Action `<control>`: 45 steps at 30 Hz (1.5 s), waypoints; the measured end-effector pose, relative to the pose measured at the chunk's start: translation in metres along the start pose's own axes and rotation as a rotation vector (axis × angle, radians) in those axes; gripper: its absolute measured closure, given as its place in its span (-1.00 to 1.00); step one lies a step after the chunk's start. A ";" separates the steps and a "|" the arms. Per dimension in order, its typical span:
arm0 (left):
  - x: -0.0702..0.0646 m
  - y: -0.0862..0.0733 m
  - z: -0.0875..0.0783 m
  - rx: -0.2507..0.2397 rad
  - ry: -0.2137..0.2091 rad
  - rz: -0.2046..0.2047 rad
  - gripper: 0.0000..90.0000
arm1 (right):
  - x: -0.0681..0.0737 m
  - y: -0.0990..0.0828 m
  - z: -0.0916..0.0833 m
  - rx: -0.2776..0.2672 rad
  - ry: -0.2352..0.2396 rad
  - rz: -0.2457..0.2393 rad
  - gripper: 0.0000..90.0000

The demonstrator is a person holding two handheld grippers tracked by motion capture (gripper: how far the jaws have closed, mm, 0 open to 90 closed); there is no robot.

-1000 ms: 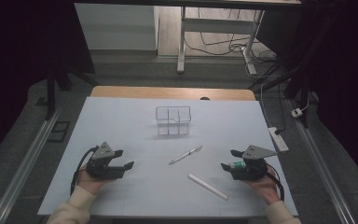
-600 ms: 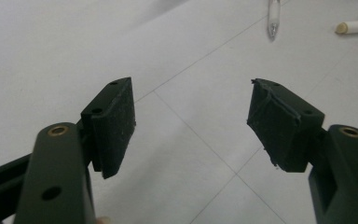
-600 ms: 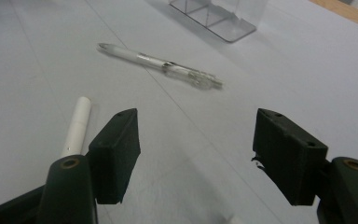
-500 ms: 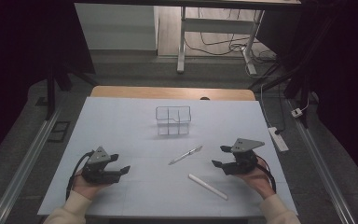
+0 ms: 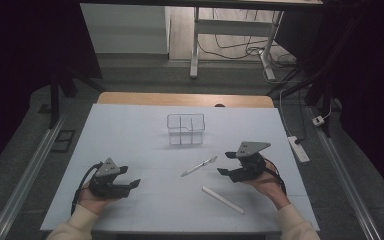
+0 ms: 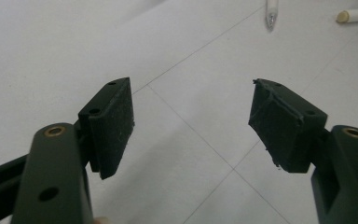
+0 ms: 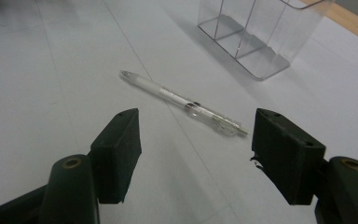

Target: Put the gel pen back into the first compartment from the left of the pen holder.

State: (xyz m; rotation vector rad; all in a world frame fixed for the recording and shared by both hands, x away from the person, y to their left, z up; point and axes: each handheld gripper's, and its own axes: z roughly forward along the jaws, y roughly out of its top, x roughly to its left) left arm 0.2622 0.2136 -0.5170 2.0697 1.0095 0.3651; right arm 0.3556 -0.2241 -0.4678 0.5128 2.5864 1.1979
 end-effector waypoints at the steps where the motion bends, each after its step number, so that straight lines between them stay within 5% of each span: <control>1: 0.000 0.000 0.000 -0.001 -0.001 -0.001 -0.32 | 0.000 0.001 0.002 0.002 0.004 -0.004 -0.29; 37: -0.004 0.002 0.001 -0.010 -0.016 0.018 -0.36 | 0.009 0.061 0.056 0.048 0.141 -0.138 -0.28; 45: -0.005 0.002 0.002 -0.004 -0.018 0.027 -0.36 | 0.011 0.073 0.079 0.086 0.178 -0.176 -0.26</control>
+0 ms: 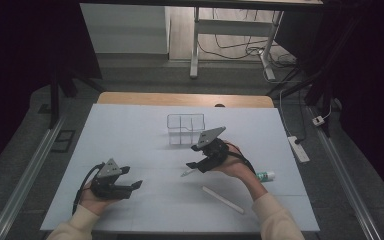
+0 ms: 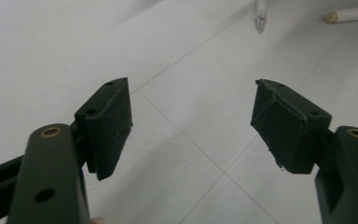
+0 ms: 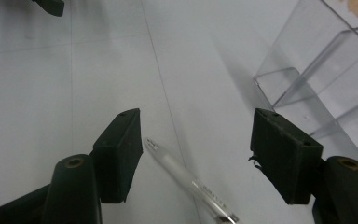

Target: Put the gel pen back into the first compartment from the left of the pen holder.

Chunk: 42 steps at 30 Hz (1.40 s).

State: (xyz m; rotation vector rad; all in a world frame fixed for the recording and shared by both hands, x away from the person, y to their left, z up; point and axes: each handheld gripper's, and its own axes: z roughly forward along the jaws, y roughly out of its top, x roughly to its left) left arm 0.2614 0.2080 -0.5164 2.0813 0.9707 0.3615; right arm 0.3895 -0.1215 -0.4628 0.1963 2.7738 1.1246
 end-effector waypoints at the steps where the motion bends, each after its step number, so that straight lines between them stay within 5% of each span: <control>1: 0.000 0.000 0.001 0.003 0.001 0.003 -0.36 | 0.000 0.001 0.002 -0.001 0.002 -0.006 -0.25; 9: 0.001 -0.001 0.001 0.002 0.001 0.005 -0.36 | 0.001 -0.001 0.012 0.086 0.040 -0.061 -0.25; 19: 0.003 -0.002 0.003 0.015 0.006 0.004 -0.37 | -0.005 -0.009 0.013 0.134 0.029 -0.074 -0.22; 30: 0.004 -0.003 0.005 0.028 0.010 0.007 -0.37 | -0.005 -0.016 0.026 0.201 0.081 -0.145 -0.20; 42: 0.004 -0.004 0.006 0.034 0.012 0.013 -0.37 | -0.003 -0.019 0.040 0.296 0.099 -0.231 0.08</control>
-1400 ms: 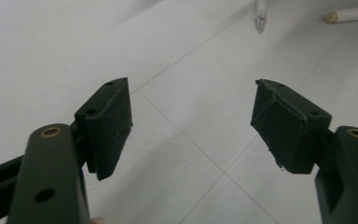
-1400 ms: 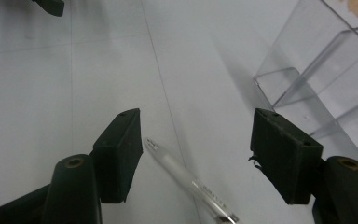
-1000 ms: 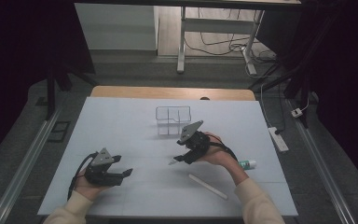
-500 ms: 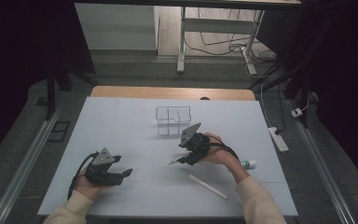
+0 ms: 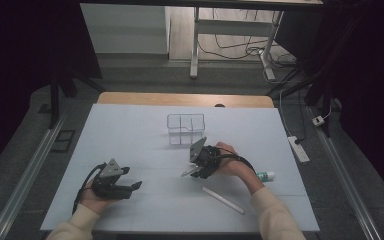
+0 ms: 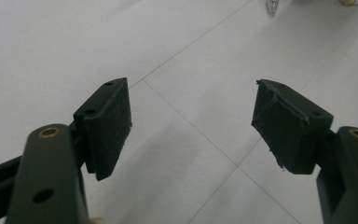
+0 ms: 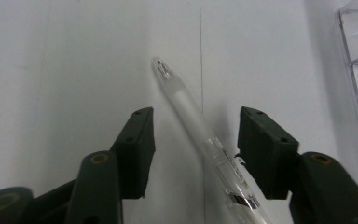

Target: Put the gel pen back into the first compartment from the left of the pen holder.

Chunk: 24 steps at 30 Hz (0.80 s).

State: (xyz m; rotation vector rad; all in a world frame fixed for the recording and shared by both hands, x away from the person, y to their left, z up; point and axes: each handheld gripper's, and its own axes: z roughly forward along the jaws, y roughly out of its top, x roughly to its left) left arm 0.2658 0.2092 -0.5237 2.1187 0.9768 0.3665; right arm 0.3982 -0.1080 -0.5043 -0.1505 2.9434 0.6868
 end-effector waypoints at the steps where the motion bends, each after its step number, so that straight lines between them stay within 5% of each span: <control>1: 0.000 0.000 0.000 0.001 0.000 0.000 -0.38 | -0.001 -0.001 0.001 0.007 0.007 -0.012 0.13; 14: 0.000 -0.001 0.002 0.015 0.007 0.002 -0.38 | -0.009 -0.002 0.004 -0.012 0.142 -0.084 0.64; 24: -0.002 -0.002 0.004 0.035 0.019 0.019 -0.38 | -0.004 -0.002 0.003 -0.012 0.135 -0.140 0.76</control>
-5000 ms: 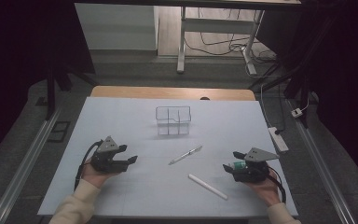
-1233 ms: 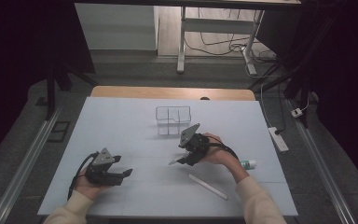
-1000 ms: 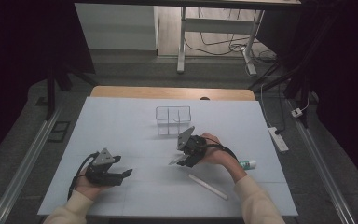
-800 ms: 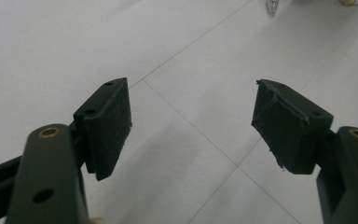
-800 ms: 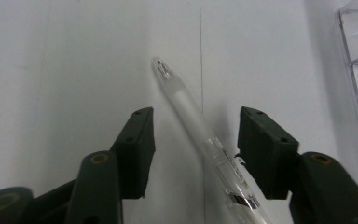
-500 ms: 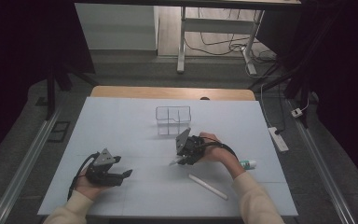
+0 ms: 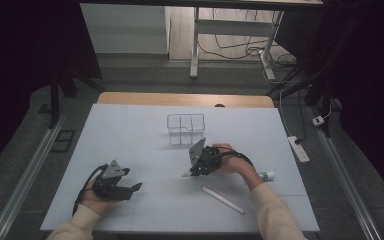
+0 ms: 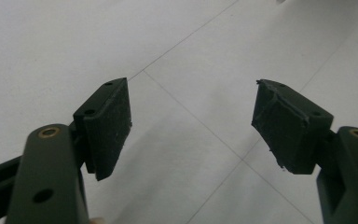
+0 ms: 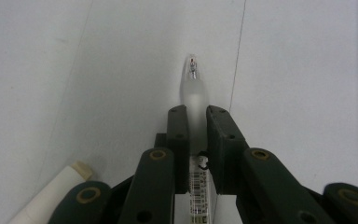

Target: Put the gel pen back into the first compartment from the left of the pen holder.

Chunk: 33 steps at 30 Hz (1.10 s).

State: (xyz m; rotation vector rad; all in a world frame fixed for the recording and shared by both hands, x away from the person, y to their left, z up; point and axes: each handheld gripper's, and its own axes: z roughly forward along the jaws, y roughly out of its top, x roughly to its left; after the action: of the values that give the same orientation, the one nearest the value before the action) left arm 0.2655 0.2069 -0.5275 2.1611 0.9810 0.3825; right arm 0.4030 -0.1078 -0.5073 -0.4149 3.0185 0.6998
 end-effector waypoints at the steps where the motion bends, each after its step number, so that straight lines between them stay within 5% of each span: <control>1: 0.000 0.000 0.000 -0.001 -0.001 -0.001 -0.38 | 0.001 0.000 0.000 -0.004 -0.004 0.000 0.76; 9: 0.001 0.000 -0.001 -0.010 0.002 -0.012 -0.38 | 0.000 0.000 -0.003 0.008 -0.033 0.029 0.77; 24: 0.002 0.000 -0.002 -0.011 0.006 -0.018 -0.38 | -0.004 -0.011 -0.027 -0.101 -0.123 0.219 0.77; 33: 0.002 0.000 -0.002 -0.016 0.008 -0.021 -0.38 | -0.001 -0.013 -0.040 -0.171 -0.191 0.282 0.77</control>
State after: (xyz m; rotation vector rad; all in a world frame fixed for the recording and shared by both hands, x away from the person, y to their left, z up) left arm 0.2657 0.2093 -0.5260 2.1349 1.0005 0.3879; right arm 0.4086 -0.1362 -0.4768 0.0779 2.8721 0.9569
